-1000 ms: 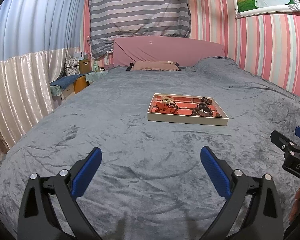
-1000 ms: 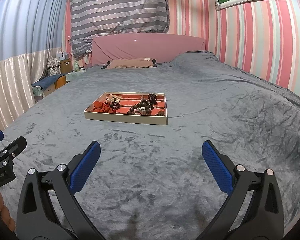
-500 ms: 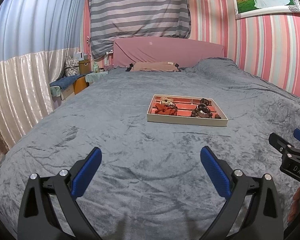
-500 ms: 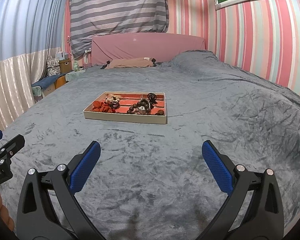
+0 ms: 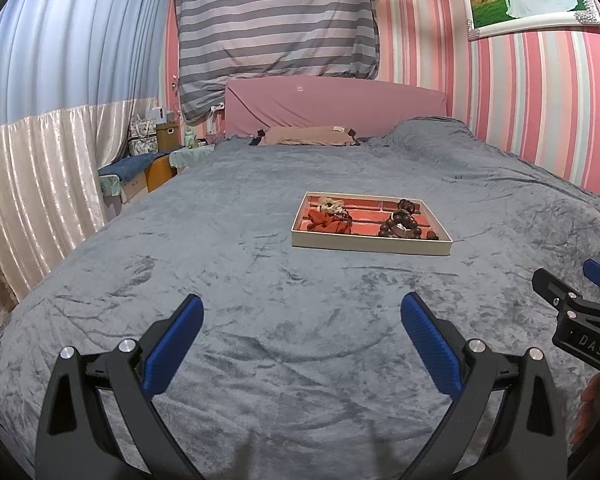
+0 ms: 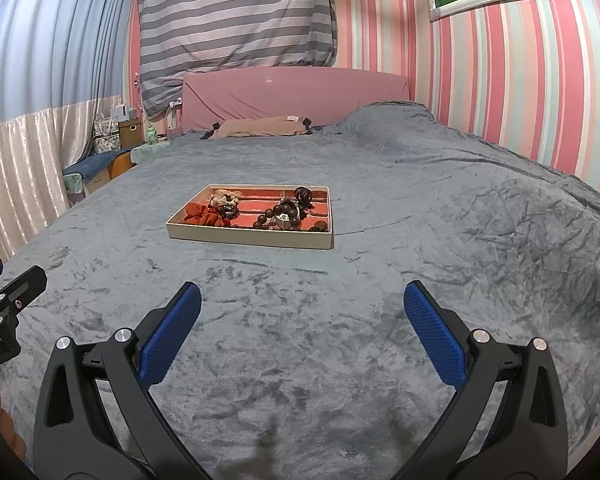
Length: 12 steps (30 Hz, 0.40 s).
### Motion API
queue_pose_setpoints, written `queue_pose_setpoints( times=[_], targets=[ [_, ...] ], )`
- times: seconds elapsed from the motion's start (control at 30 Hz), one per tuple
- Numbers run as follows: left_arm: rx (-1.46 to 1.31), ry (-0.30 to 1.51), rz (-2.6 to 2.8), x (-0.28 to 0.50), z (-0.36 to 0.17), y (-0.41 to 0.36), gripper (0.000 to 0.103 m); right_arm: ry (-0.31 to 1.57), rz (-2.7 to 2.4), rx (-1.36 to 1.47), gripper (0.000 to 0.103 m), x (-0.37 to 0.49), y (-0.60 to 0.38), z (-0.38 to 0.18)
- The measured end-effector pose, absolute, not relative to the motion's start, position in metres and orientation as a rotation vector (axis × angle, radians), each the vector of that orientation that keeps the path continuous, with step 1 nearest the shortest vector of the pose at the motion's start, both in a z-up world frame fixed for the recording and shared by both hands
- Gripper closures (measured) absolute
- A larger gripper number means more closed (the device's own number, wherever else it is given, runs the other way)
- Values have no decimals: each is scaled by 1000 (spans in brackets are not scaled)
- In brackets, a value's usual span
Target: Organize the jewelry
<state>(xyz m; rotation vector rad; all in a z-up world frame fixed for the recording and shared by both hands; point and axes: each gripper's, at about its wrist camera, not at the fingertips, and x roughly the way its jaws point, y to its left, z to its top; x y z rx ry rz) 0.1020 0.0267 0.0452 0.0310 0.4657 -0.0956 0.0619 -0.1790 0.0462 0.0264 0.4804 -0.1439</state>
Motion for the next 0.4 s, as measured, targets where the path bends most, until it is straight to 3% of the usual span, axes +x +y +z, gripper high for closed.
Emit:
queue_pose_setpoints(
  times=[0.4],
  targets=[
    [31,469,-93,101,48,25,6,481,-144,26,4,61,-180,47]
  ],
)
